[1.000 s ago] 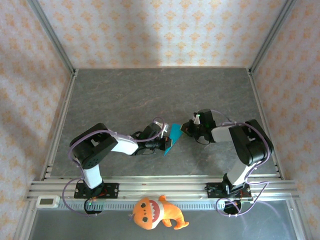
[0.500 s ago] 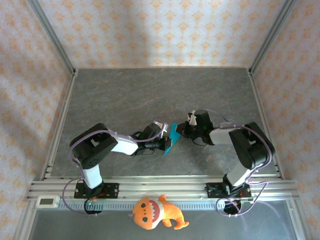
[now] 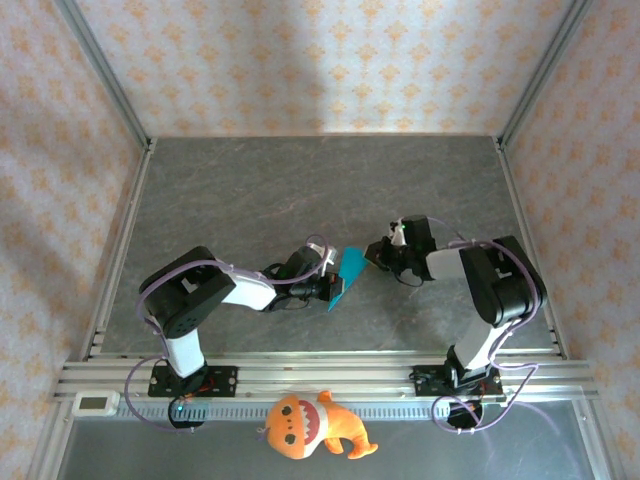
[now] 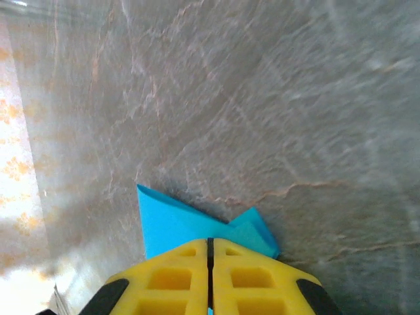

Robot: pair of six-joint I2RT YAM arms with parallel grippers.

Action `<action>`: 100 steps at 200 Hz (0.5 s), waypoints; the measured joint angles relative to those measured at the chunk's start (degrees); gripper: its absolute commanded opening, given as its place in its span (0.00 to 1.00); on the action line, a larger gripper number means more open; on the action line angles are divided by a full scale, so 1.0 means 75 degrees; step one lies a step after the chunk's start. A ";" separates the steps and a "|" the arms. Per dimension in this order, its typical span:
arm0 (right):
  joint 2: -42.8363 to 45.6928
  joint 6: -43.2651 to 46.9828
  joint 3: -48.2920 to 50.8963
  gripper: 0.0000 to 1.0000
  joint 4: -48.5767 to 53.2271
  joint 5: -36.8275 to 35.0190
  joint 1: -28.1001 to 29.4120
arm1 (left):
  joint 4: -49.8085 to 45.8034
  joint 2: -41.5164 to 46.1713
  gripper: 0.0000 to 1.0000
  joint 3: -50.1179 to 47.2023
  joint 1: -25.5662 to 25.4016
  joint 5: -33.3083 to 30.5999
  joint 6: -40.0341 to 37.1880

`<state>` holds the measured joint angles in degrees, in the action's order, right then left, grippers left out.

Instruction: Fold a paper plane with a square sheet of paper (pick it up from the middle)

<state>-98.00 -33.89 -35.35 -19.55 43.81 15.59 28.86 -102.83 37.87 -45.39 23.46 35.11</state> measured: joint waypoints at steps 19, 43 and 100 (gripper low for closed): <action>-0.0015 -0.0108 0.0073 0.07 -0.0221 -0.0052 -0.0213 | 0.0000 0.0000 0.00 0.0003 0.0000 0.0003 0.0000; -0.0015 -0.0321 0.0236 0.07 -0.0565 -0.0067 -0.0466 | -0.0009 0.0000 0.00 0.0009 0.0000 0.0003 -0.0003; 0.0070 -0.0446 0.0268 0.07 -0.0629 -0.0172 -0.0606 | -0.0058 0.0000 0.00 0.0038 0.0000 0.0006 -0.0003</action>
<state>-97.47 -37.23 -33.34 -24.27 42.52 11.05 28.42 -102.83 38.15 -45.39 23.51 35.09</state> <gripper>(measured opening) 0.067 0.047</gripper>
